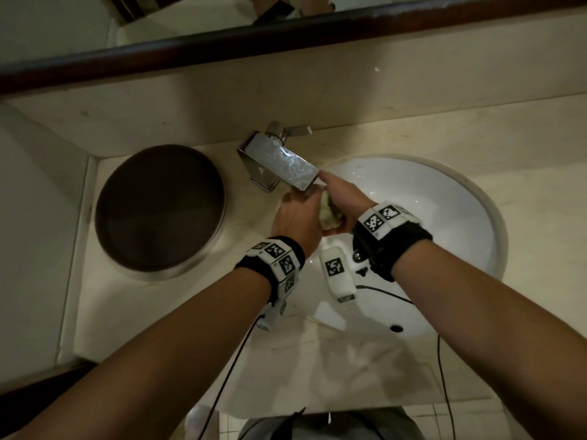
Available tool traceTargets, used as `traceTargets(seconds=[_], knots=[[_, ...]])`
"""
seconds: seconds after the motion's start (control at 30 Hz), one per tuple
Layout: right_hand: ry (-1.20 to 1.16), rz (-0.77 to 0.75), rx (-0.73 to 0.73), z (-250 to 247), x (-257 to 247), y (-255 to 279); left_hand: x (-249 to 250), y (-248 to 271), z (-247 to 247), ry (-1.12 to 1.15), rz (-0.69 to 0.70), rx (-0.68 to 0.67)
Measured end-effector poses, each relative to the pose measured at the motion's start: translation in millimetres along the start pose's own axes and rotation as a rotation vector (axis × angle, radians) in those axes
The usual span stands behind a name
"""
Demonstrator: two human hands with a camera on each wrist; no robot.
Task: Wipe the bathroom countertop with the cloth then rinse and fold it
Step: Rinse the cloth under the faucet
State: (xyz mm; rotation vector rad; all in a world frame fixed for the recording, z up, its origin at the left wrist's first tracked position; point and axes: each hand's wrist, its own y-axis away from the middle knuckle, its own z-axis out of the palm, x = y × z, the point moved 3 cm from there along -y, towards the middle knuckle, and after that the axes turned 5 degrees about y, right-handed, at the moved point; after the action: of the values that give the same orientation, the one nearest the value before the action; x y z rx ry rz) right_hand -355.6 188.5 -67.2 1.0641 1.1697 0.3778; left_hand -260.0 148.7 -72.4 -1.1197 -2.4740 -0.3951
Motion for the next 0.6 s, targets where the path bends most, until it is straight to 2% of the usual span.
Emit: traceTargets(seconds=[0.1,0.2,0.33,0.4,0.47,0.5,0.57,0.6], knots=[[0.281,-0.156,0.165,9.9,-3.5,0.7,-2.4,-2.5,-1.8,-0.036,-0.032,-0.029],[0.493,-0.272,0.242,14.6,-3.8,0.3,-9.0,-3.1,-6.1,0.015,-0.106,-0.08],[0.723,-0.393,0.367,19.9,-3.7,-6.0,-18.6,-1.8,-2.8,0.073,-0.216,-0.26],[0.783,-0.475,0.348,20.3,-5.3,-2.6,-20.8,-2.4,0.6,0.163,-0.248,-0.384],[0.953,-0.549,0.294,18.7,-7.4,1.9,-18.1,-3.2,-0.6,0.249,-0.252,-0.531],[1.033,-0.57,0.268,18.8,-7.4,2.0,-17.9,-3.0,-2.0,0.317,-0.291,-0.57],[1.098,-0.633,0.268,14.8,-6.0,0.3,-18.0,-3.1,-5.3,0.545,-0.374,-0.565],[1.048,-0.624,0.266,10.4,-3.9,-2.4,-18.6,-0.8,-7.5,0.655,-0.396,-0.568]])
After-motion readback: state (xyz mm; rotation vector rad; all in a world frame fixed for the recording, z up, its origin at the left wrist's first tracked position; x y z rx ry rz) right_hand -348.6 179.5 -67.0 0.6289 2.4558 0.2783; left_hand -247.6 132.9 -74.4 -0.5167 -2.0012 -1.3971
